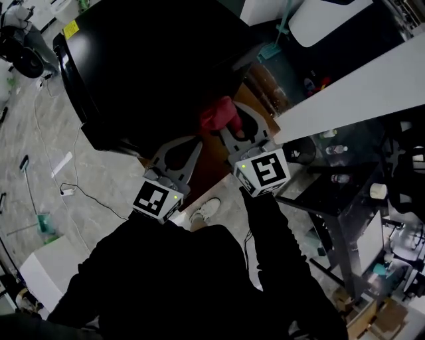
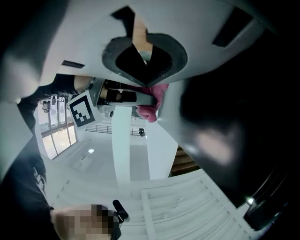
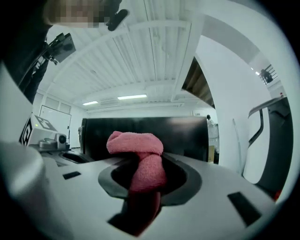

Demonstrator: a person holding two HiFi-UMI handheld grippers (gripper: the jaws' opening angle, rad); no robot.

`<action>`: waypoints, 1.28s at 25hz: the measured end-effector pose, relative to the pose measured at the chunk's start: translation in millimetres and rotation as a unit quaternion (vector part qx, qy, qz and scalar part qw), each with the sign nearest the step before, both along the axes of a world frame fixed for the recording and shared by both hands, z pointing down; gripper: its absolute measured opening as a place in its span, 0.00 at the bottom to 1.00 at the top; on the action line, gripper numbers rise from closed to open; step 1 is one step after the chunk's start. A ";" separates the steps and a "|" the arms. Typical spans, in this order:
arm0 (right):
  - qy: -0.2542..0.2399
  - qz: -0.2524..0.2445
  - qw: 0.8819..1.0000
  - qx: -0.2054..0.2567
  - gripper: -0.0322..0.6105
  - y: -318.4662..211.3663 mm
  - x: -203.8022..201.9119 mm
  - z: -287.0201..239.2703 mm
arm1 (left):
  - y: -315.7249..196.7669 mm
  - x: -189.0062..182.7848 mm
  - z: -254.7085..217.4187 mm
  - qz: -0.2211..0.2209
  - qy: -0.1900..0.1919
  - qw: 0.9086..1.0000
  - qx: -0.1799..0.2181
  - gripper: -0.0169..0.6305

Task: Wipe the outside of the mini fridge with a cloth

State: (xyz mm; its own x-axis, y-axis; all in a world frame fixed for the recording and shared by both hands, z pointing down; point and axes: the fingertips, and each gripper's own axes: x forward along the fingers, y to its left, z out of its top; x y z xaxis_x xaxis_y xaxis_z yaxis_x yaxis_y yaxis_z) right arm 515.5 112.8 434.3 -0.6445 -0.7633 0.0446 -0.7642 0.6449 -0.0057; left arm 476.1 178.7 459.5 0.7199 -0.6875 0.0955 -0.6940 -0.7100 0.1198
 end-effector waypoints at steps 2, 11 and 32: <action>-0.008 -0.002 1.000 0.030 0.26 -11.2 4.5 -33.6 | -10.4 5.0 -29.2 -0.008 0.007 1.000 0.020 0.04; -0.008 -0.011 0.996 0.088 0.26 -46.9 0.4 -67.5 | -26.3 13.8 -63.9 -0.035 -0.011 0.998 0.060 0.04; 0.094 -0.007 0.994 -0.061 0.25 -56.0 -4.7 216.0 | -55.1 21.4 134.7 -0.032 -0.067 0.996 -0.045 0.04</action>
State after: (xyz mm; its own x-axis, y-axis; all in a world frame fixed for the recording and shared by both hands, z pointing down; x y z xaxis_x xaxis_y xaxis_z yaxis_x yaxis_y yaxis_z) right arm 510.7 56.8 650.3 -0.6272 -0.7351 0.2575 -0.7497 0.6594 0.0566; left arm 497.6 123.5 594.3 0.6520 -0.7156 0.2509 -0.7511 -0.6547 0.0846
